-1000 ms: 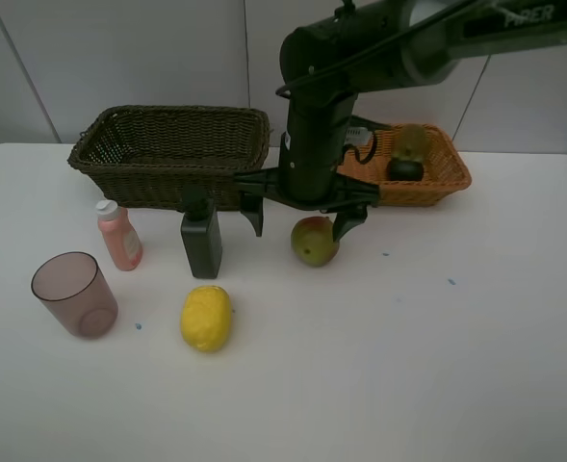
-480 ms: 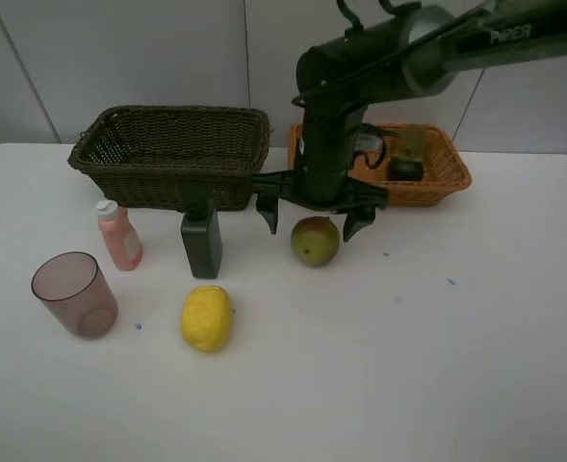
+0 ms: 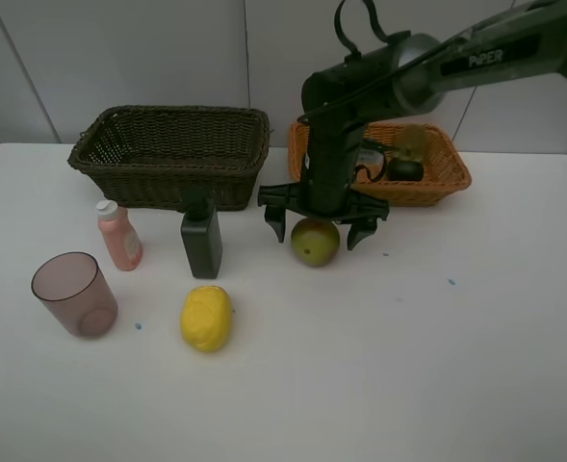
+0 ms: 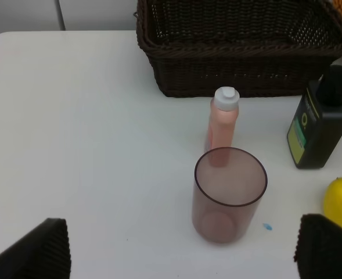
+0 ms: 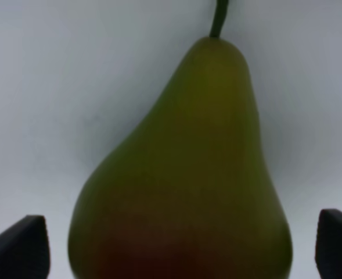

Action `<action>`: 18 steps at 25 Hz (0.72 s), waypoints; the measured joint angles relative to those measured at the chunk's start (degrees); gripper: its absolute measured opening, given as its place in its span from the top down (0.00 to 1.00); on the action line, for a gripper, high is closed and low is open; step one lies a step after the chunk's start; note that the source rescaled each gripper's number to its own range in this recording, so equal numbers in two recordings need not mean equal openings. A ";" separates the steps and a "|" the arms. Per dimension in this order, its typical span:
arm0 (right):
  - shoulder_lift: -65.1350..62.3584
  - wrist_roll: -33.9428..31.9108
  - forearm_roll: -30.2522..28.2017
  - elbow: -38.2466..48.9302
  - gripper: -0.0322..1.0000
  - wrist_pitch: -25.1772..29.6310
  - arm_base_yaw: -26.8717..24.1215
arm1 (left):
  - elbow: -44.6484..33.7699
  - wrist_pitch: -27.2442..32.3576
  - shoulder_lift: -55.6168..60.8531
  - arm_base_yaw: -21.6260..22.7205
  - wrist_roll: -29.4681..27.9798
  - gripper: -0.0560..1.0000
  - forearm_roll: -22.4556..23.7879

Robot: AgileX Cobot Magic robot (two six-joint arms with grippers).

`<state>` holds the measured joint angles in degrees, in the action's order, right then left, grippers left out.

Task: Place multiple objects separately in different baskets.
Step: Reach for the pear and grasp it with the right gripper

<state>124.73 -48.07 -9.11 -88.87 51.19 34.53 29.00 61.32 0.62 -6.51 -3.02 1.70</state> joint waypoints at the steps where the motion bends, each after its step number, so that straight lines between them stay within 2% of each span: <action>1: 0.00 0.00 0.00 0.00 0.01 -0.42 0.00 | 0.00 0.00 0.00 0.00 0.00 0.00 0.00; 7: 1.89 0.07 1.20 0.00 0.03 -2.07 -0.17 | 0.00 0.00 0.00 0.00 0.00 0.00 0.00; 10: 2.74 0.32 1.32 0.00 0.10 -2.05 -0.17 | 0.00 0.00 0.00 0.00 0.00 0.00 0.00; 14: 2.79 0.45 1.31 0.00 0.28 -2.12 -0.17 | 0.00 0.00 0.00 0.00 0.00 0.00 0.49; 18: 2.79 0.45 1.31 0.00 0.28 -2.06 -0.17 | 0.00 0.00 0.00 0.00 0.00 0.00 1.50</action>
<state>127.53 -47.62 -7.80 -88.87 49.12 34.35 29.00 61.32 0.62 -6.51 -3.02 3.21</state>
